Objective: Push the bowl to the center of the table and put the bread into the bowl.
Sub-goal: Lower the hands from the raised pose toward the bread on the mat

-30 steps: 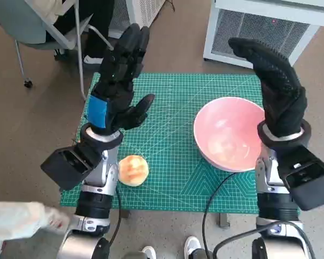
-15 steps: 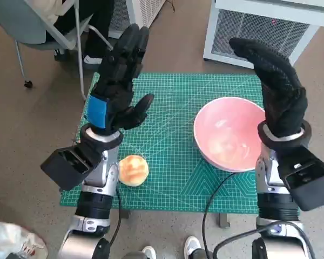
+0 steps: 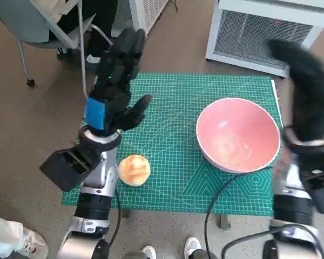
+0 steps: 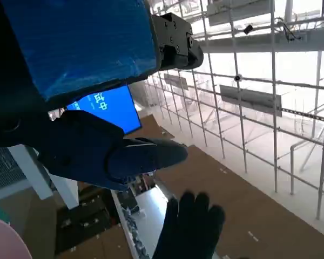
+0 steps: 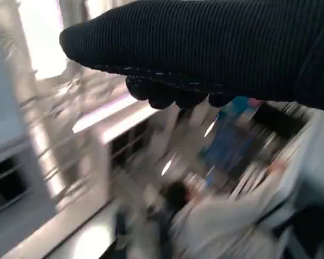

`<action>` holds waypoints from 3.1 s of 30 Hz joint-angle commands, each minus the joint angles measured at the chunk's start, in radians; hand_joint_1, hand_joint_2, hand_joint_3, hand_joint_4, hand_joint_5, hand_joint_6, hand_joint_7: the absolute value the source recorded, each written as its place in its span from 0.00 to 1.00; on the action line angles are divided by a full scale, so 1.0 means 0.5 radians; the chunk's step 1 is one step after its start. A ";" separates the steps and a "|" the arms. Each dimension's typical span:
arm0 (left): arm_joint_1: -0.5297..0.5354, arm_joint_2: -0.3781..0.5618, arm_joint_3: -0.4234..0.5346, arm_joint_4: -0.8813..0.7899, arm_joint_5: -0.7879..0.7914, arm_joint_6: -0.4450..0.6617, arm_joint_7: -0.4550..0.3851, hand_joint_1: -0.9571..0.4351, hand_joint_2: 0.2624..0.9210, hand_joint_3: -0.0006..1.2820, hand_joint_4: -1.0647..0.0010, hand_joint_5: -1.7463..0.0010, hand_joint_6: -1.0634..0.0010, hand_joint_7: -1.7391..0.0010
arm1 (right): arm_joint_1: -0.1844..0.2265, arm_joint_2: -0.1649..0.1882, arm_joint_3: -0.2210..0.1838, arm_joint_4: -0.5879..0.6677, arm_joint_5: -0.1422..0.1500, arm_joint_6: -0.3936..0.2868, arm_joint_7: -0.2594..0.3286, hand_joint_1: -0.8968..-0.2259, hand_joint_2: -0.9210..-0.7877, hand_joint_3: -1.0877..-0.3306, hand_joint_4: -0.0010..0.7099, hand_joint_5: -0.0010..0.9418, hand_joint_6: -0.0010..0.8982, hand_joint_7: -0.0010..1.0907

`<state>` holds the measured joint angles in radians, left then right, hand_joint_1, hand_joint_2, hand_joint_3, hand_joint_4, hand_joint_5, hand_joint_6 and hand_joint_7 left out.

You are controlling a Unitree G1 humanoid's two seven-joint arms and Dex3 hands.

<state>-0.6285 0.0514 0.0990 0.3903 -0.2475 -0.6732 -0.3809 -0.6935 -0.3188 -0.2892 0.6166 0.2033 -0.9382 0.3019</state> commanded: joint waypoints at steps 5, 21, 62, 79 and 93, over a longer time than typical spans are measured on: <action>0.032 0.017 0.027 0.017 -0.046 -0.038 -0.030 0.34 1.00 0.30 0.83 1.00 0.89 0.82 | 0.043 -0.130 -0.217 0.576 -0.021 -0.050 -0.247 0.54 0.00 0.43 0.38 0.01 0.21 0.25; 0.043 0.025 0.039 0.010 -0.036 -0.029 -0.018 0.32 1.00 0.30 0.83 1.00 0.88 0.83 | 0.008 -0.135 -0.293 1.269 -0.006 0.288 -0.421 0.60 0.00 0.34 0.28 0.00 0.21 0.20; 0.366 0.164 0.131 -0.337 0.077 0.024 0.200 0.32 1.00 0.27 0.84 1.00 0.77 0.93 | -0.303 0.330 -0.346 1.444 -0.004 1.006 -0.444 0.60 0.00 0.34 0.29 0.01 0.28 0.14; 0.476 0.195 0.164 -0.437 0.135 0.038 0.307 0.32 1.00 0.27 0.82 0.99 0.72 0.95 | -0.526 0.498 -0.256 1.453 -0.080 1.115 -0.540 0.64 0.00 0.31 0.30 0.00 0.29 0.14; 0.494 0.265 0.179 -0.391 0.200 0.066 0.360 0.33 1.00 0.27 0.83 1.00 0.73 0.97 | -0.635 0.472 -0.216 1.457 -0.148 1.220 -0.580 0.55 0.00 0.32 0.31 0.01 0.31 0.14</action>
<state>-0.3935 0.1703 0.1832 0.1894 -0.1639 -0.6497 -0.2096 -1.0103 -0.0743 -0.4063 1.3323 0.1489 -0.3504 0.0262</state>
